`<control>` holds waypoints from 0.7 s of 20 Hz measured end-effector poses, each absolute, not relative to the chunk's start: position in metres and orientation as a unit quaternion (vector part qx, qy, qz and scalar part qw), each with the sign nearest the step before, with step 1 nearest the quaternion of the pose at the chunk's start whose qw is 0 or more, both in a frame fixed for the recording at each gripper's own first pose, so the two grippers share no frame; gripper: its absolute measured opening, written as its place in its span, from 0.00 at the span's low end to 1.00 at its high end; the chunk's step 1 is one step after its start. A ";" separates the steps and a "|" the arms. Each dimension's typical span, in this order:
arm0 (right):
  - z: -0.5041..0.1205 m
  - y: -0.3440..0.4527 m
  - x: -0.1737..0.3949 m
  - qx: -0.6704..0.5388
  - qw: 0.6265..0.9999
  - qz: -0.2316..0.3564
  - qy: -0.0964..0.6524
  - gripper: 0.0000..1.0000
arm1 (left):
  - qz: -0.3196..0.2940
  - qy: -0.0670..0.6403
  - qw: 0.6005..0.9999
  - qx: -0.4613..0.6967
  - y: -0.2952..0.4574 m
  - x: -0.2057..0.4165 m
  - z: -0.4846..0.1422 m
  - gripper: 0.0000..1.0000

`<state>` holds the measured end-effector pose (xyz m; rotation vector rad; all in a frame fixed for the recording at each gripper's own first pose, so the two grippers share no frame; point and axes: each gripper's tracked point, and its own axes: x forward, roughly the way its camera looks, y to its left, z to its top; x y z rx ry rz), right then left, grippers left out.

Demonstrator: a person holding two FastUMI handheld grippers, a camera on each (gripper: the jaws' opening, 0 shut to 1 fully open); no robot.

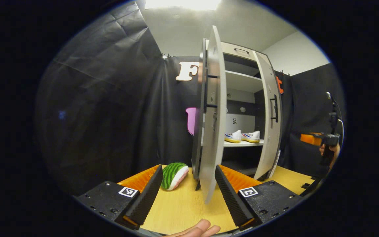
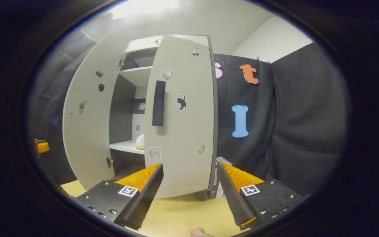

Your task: Grab one shoe with the right hand and put it into the shoe cabinet, grab the other shoe with the left hand and put it into the shoe cabinet; then close the right door with the right hand and the left door with the left hand.

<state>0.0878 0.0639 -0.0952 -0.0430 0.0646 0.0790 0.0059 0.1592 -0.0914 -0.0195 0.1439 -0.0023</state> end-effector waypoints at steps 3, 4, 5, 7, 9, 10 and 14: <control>-0.125 0.060 0.064 -0.016 0.997 0.049 0.052 0.98 | 0.008 0.052 0.999 0.004 0.169 0.057 -0.059 0.92; -0.132 0.056 0.059 -0.014 0.997 0.045 0.060 0.99 | 0.027 0.057 0.998 0.004 0.177 0.069 -0.051 0.95; -0.137 0.048 0.053 -0.004 0.998 0.032 0.062 0.98 | 0.051 0.065 0.997 0.001 0.185 0.075 -0.044 0.95; -0.139 0.032 0.047 0.011 0.999 0.001 0.053 0.98 | 0.074 0.068 0.995 -0.004 0.196 0.095 -0.026 0.96; -0.142 0.028 0.042 0.023 0.999 -0.013 0.042 0.98 | 0.081 0.068 0.994 0.000 0.199 0.115 -0.015 0.95; -0.143 0.028 0.040 0.022 0.999 -0.014 0.040 0.98 | 0.077 0.070 0.995 0.005 0.198 0.125 -0.009 0.95; -0.128 0.039 0.035 0.017 0.999 0.025 0.020 0.98 | 0.071 0.087 0.994 -0.004 0.198 0.157 -0.002 0.92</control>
